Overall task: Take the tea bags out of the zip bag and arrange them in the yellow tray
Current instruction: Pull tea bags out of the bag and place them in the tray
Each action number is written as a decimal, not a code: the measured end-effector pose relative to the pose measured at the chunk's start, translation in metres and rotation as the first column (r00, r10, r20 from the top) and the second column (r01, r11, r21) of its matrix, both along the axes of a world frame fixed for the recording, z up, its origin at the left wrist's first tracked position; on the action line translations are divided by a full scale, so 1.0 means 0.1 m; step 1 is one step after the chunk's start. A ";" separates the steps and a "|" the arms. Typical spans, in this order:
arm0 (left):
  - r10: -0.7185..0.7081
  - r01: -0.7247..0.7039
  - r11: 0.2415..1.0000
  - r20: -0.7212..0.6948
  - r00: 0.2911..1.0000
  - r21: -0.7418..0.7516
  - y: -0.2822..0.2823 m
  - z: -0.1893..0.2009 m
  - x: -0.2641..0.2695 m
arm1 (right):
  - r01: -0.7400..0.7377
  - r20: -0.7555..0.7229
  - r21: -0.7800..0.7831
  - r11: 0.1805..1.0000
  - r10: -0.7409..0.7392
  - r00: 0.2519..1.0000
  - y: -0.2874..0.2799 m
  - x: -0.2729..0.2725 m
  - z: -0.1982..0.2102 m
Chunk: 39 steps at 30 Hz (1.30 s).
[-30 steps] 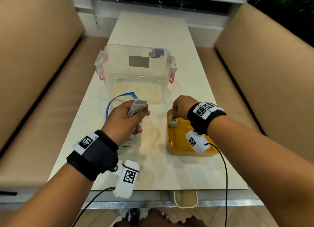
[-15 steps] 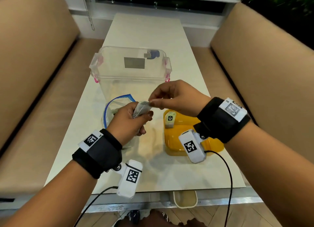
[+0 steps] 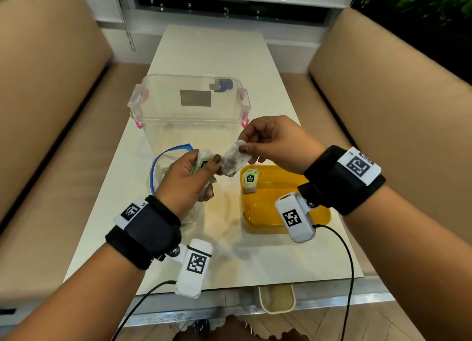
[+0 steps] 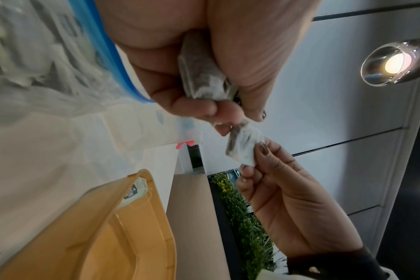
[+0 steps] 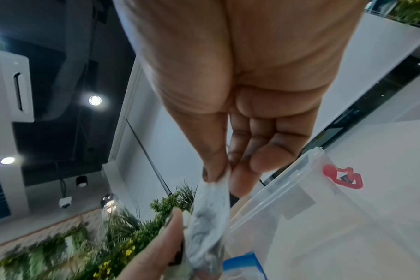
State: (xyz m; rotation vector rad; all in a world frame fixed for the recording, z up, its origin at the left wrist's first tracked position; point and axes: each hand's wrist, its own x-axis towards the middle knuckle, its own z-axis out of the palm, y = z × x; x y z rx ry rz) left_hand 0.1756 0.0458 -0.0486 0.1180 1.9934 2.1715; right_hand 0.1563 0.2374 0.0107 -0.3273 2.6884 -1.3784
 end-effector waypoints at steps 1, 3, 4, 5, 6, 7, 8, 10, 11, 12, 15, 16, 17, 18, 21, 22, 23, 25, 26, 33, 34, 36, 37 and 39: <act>-0.009 0.009 1.000 -0.016 1.000 -0.005 -0.01 0.01 0.00 | 0.003 0.014 -0.010 1.000 -0.003 1.000 0.00 0.00 0.01; -0.027 0.027 1.000 -0.043 0.999 -0.012 -0.01 0.01 0.00 | 0.006 0.039 -0.040 0.999 -0.004 0.999 0.00 0.00 0.02; -0.030 0.029 0.999 -0.053 0.998 -0.013 -0.01 0.00 0.00 | 0.002 0.046 -0.053 0.999 0.000 0.999 -0.01 0.01 0.03; -0.028 0.027 1.000 -0.060 0.998 -0.013 -0.02 0.00 0.00 | 0.000 0.051 -0.064 0.998 0.003 0.999 -0.01 0.01 0.03; -0.023 0.022 1.000 -0.066 0.998 -0.009 -0.02 0.00 0.00 | 0.001 0.056 -0.076 0.997 0.003 0.998 -0.01 0.02 0.02; -0.019 0.018 1.000 -0.067 0.998 -0.004 -0.03 0.00 0.00 | 0.005 0.062 -0.087 0.996 0.001 0.998 -0.01 0.02 0.02; -0.015 0.015 1.000 -0.069 0.998 0.000 -0.03 -0.01 0.00 | 0.008 0.071 -0.100 0.995 -0.001 0.997 -0.01 0.02 0.01; -0.004 0.004 1.000 -0.067 0.998 0.012 -0.04 -0.02 -0.01 | 0.014 0.084 -0.129 0.992 -0.003 0.996 0.00 0.03 -0.01; 0.004 -0.003 1.000 -0.062 0.998 0.016 -0.04 -0.02 -0.01 | 0.015 0.084 -0.141 0.990 -0.003 0.996 0.00 0.04 -0.01; 0.012 -0.011 1.000 -0.054 0.998 0.019 -0.04 -0.03 -0.01 | 0.011 0.078 -0.149 0.989 0.001 0.997 0.00 0.04 0.00; 0.005 -0.005 0.999 0.001 1.000 0.032 -0.04 -0.03 -0.01 | -0.049 0.040 -0.158 0.986 0.056 0.998 0.03 0.05 0.04; -0.013 0.012 0.999 0.018 1.000 0.036 -0.05 -0.04 -0.02 | -0.077 0.030 -0.159 0.984 0.083 0.996 0.04 0.06 0.06; -0.039 0.037 0.999 0.033 0.999 0.035 -0.05 -0.04 -0.02 | -0.098 0.022 -0.153 0.983 0.102 0.995 0.06 0.06 0.07; -0.063 0.062 0.998 0.048 0.997 0.030 -0.04 -0.05 -0.03 | -0.111 0.017 -0.140 0.984 0.114 0.993 0.07 0.06 0.08; -0.116 0.114 0.993 0.090 0.989 0.034 -0.02 -0.05 -0.01 | -0.145 0.002 -0.091 0.985 0.146 0.989 0.06 0.09 0.12; -0.142 0.138 0.989 0.091 0.986 0.042 -0.01 -0.05 0.00 | -0.161 -0.009 -0.077 0.984 0.161 0.987 0.06 0.10 0.13; -0.171 0.168 0.985 0.083 0.982 0.047 0.00 -0.04 0.01 | -0.176 -0.024 -0.060 0.983 0.175 0.984 0.05 0.12 0.14; -0.233 0.233 0.972 0.047 0.971 0.007 0.01 -0.03 0.03 | -0.190 -0.047 -0.032 0.981 0.188 0.981 0.04 0.13 0.16; -0.262 0.263 0.964 0.029 0.965 -0.036 0.02 -0.02 0.04 | -0.189 -0.050 -0.026 0.982 0.188 0.981 0.05 0.12 0.16; -0.299 0.298 0.951 0.003 0.954 -0.088 0.04 0.00 0.05 | -0.197 -0.080 0.003 0.980 0.197 0.977 0.09 0.10 0.16; -0.294 0.292 0.951 -0.007 0.956 -0.099 0.04 0.00 0.04 | -0.190 -0.074 0.014 0.982 0.190 0.979 0.10 0.09 0.15; -0.269 0.266 0.958 -0.014 0.963 -0.111 0.04 0.00 0.03 | -0.141 -0.034 -0.009 0.990 0.140 0.990 0.12 0.06 0.13; -0.252 0.248 0.962 -0.017 0.968 -0.112 0.05 -0.01 0.02 | -0.105 -0.005 -0.041 0.994 0.105 0.994 0.12 0.05 0.12; -0.208 0.203 0.971 -0.025 0.978 -0.130 0.06 -0.02 0.00 | -0.052 0.053 -0.073 0.996 0.056 0.997 0.11 0.05 0.10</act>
